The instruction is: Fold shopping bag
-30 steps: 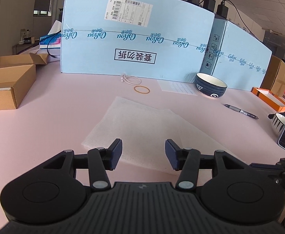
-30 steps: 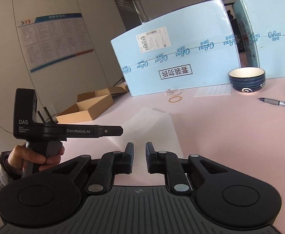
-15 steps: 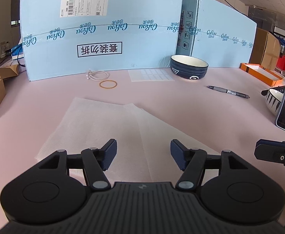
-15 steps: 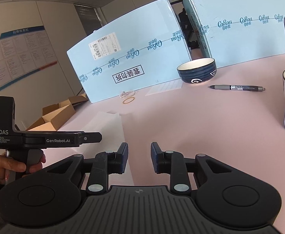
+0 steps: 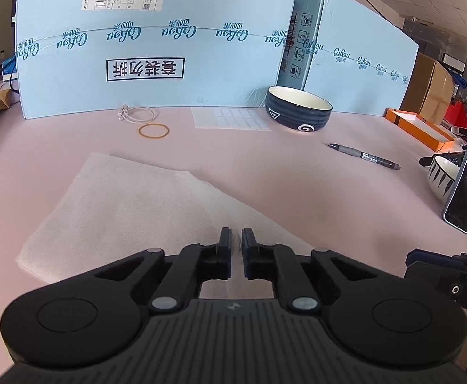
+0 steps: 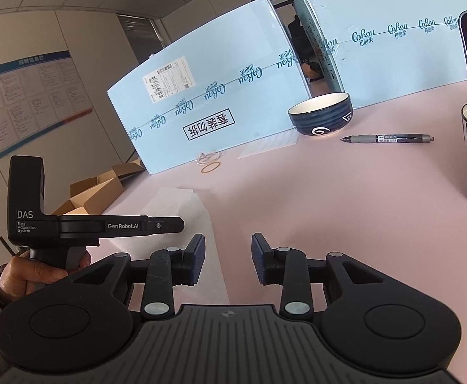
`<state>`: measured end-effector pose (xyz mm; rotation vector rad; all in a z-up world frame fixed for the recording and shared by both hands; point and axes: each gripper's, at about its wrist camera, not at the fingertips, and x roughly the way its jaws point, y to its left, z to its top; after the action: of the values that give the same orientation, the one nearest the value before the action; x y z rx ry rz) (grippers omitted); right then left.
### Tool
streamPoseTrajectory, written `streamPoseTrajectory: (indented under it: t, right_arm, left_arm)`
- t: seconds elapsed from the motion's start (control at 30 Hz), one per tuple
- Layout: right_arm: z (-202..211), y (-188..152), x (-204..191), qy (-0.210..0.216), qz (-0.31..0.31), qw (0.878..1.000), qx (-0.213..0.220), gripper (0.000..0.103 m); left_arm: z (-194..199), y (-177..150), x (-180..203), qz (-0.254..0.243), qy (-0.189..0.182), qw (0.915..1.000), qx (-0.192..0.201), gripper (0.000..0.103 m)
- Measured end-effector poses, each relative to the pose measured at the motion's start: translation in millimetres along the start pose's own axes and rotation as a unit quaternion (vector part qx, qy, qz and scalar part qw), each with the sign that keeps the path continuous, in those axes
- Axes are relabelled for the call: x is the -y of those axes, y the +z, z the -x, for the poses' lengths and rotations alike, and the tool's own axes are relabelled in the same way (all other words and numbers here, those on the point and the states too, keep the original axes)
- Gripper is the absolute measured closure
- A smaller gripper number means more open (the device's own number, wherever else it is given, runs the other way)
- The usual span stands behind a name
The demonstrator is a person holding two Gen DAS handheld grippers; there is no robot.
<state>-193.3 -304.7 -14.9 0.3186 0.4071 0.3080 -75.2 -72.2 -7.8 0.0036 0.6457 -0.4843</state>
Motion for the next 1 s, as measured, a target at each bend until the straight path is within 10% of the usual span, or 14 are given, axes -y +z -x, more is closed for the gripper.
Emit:
streamPoseTrajectory:
  t: [0.43, 1.0]
  right_arm:
    - [-13.6, 20.5, -12.6, 0.033, 0.001, 0.999, 0.025, 0.064]
    - [-53.4, -0.2, -67.8, 0.058, 0.120, 0.989, -0.071, 0.041]
  left_arm:
    - [52.6, -17.3, 4.1, -0.001, -0.127, 0.9916, 0.021, 0.103]
    - [73.8, -47.6, -23.2, 0.035, -0.086, 0.9957, -0.009, 0.101]
